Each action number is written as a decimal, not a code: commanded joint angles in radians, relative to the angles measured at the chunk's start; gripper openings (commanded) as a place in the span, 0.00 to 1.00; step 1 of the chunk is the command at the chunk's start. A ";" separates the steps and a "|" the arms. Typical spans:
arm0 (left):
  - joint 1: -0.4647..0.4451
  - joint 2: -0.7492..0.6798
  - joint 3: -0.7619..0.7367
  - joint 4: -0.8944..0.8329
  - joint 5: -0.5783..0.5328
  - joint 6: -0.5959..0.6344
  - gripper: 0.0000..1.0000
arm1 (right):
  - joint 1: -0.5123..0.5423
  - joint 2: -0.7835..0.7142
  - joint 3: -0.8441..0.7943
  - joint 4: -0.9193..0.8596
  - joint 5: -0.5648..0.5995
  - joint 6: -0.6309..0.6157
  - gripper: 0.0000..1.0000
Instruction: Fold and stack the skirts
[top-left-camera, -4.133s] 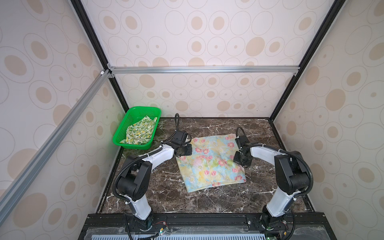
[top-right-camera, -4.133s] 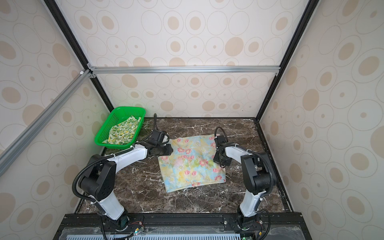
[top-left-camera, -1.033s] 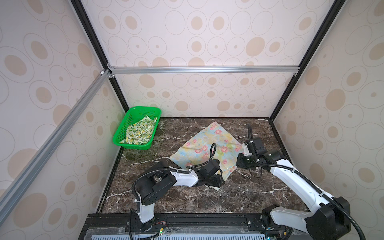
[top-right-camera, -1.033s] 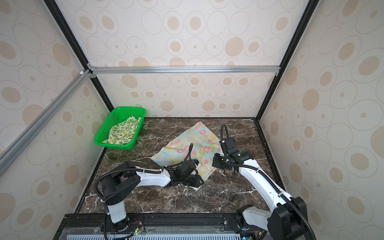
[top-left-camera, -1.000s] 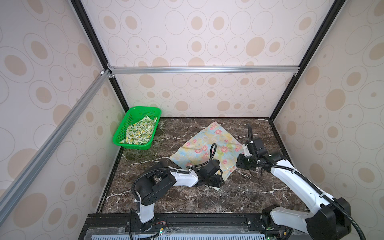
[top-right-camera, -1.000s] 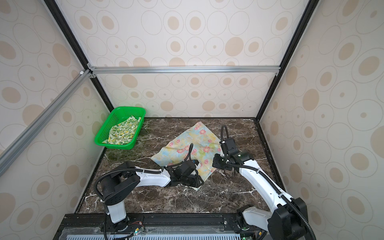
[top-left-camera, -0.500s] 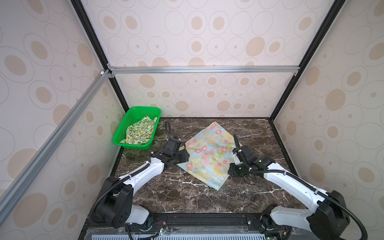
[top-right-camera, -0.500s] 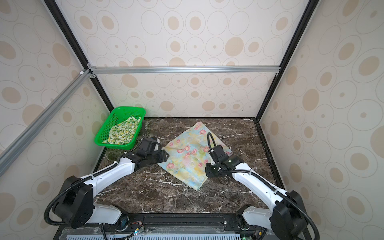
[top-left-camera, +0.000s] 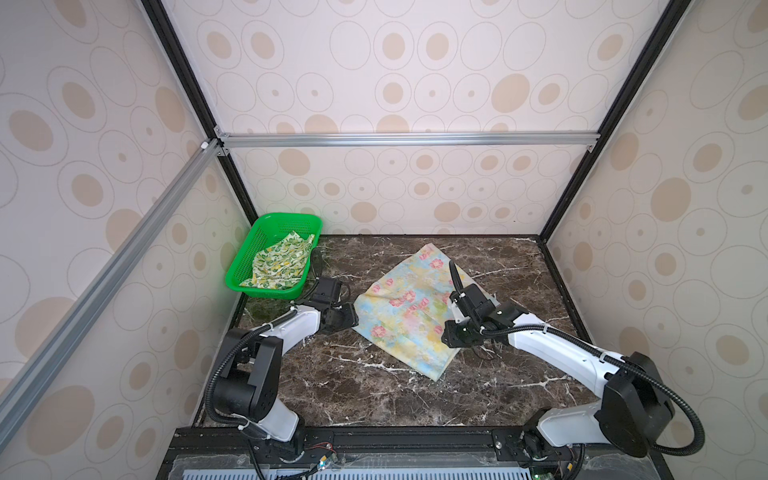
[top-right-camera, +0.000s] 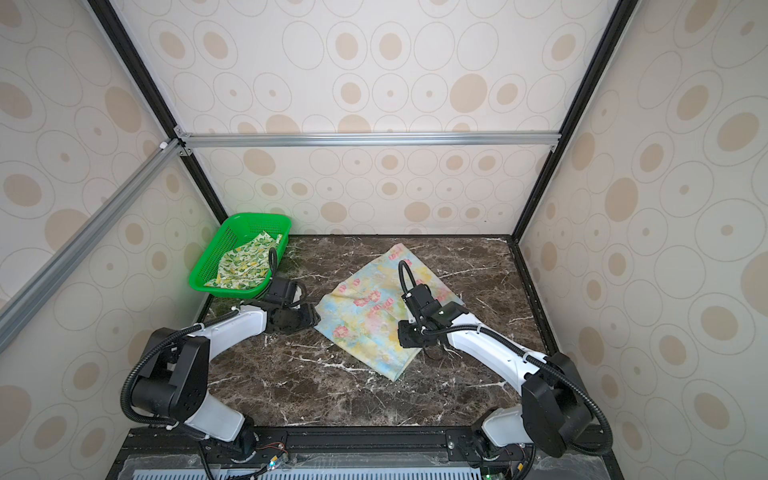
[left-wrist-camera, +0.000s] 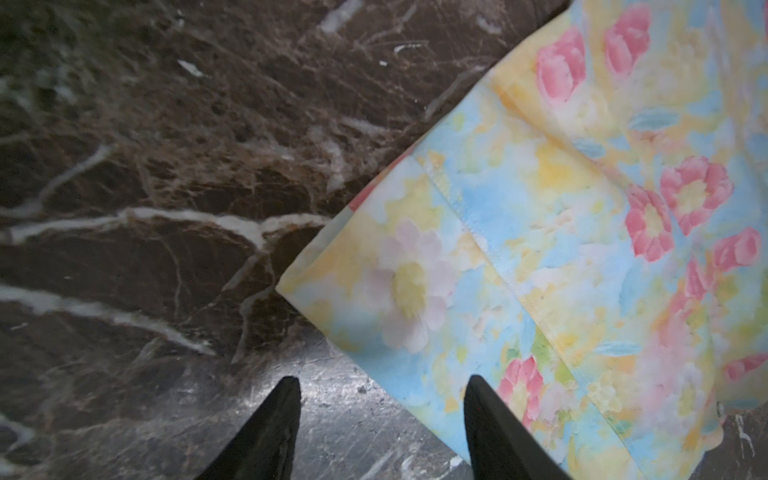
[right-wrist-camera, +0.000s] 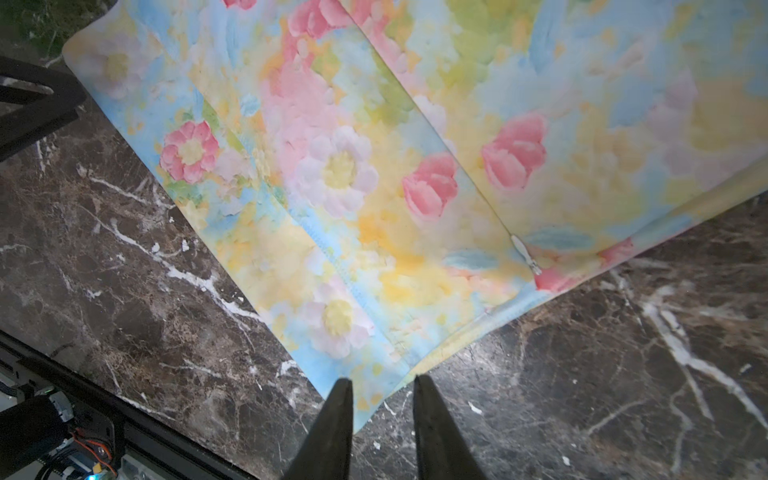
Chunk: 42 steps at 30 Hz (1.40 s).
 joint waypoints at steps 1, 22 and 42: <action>0.027 0.002 -0.010 -0.002 0.002 0.026 0.62 | 0.004 0.034 0.030 0.006 -0.023 0.004 0.28; 0.108 0.102 -0.031 0.201 0.081 -0.062 0.50 | 0.004 0.146 0.106 -0.020 -0.029 -0.015 0.25; 0.125 0.127 -0.057 0.276 0.081 -0.091 0.00 | 0.140 0.115 0.076 -0.110 0.139 -0.187 0.37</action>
